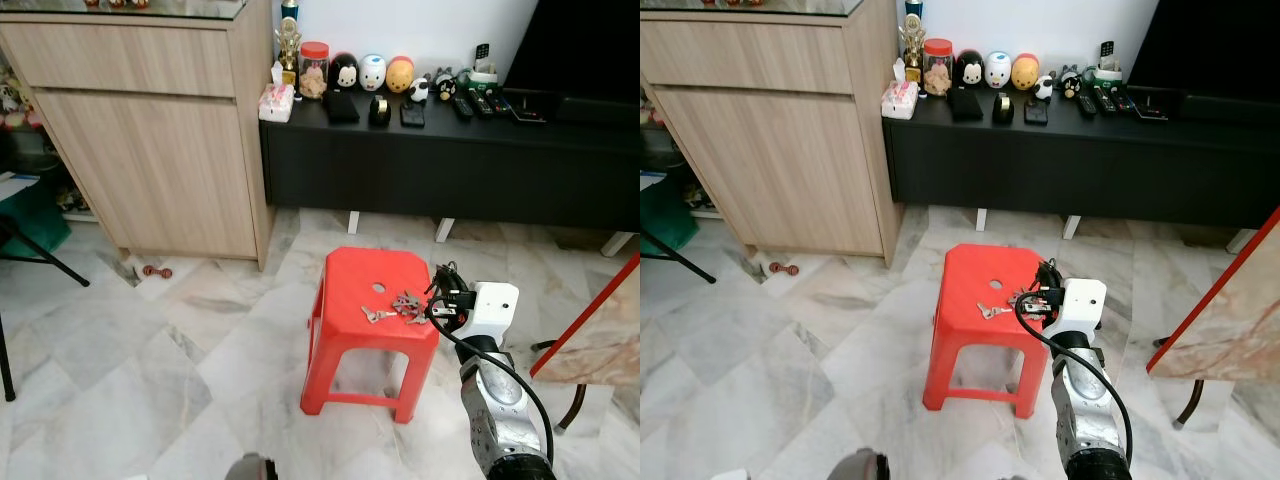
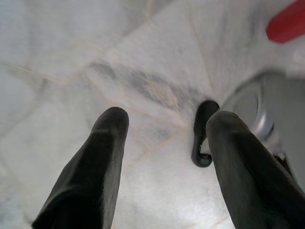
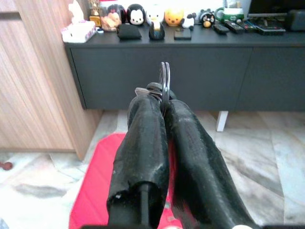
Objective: Hang keys on a hook
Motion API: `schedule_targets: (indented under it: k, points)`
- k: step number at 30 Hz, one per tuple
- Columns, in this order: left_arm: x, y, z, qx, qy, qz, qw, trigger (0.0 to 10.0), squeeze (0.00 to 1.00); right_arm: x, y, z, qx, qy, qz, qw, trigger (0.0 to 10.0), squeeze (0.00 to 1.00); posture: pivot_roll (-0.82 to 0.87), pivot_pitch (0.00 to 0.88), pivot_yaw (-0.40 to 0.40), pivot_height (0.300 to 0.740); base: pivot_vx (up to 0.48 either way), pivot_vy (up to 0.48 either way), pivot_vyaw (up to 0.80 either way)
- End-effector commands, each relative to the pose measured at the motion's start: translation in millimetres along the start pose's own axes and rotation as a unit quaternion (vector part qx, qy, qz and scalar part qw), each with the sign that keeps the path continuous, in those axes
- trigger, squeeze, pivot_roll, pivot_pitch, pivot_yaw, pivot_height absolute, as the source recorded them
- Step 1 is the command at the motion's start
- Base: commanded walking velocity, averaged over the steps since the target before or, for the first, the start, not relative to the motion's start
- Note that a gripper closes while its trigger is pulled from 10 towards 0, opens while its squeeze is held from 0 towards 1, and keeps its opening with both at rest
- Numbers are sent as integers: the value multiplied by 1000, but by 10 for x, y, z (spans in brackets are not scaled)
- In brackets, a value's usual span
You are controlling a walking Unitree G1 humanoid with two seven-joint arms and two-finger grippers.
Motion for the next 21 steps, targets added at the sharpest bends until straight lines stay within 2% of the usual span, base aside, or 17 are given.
schedule_targets:
  k: [1,3,7,9,12,14,15,20,21]
  points:
    - [-18,4,-61,4,2,-8,1000,10000,0,54,6,32,-5,2,9,1000,10000,0,198,27,-82,740,0,0,0]
    - [17,3,-112,6,5,-4,1000,10000,0,8,41,51,-8,1,2,1000,10000,0,195,21,-84,740,0,0,0]
    - [-29,17,-115,6,7,-8,1000,10000,0,-18,57,77,-11,2,-3,1000,10000,0,189,13,-87,740,0,0,0]
    - [-138,40,-58,4,9,-17,1000,10000,0,-38,68,103,-14,2,-7,1000,10000,0,187,11,-90,740,0,0,0]
    - [-172,38,25,0,11,-21,1000,10000,0,-77,82,141,-19,3,-16,1000,10000,0,188,9,-93,740,0,0,0]
    - [-169,30,81,-2,12,-21,1000,10000,0,-139,92,161,-21,8,-33,999,10000,0,184,7,-96,740,0,0,0]
    - [-135,12,164,-5,14,-18,1000,10000,0,-173,100,147,-14,12,-42,999,10000,0,178,8,-97,740,0,0,0]
    - [-73,-14,369,-17,13,-9,1000,10000,0,-168,106,177,-18,10,-42,999,10000,0,173,7,-96,740,0,0,0]
    - [-73,-14,369,-17,13,-9,1000,10000,0,-168,106,177,-18,10,-42,999,10000,0,173,7,-96,740,0,0,0]
Point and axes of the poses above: a point about 5 cm out from each wrist's last joint towards the gripper, its own y axis pointing back from the gripper into the wrist, its own x axis along the axis of the wrist's last joint, z = x × y, the point moved 6 cm from there along -y, pointing out of the wrist towards the gripper, and after that the axes turned 2 degrees about -y, right-handed, at the moved point
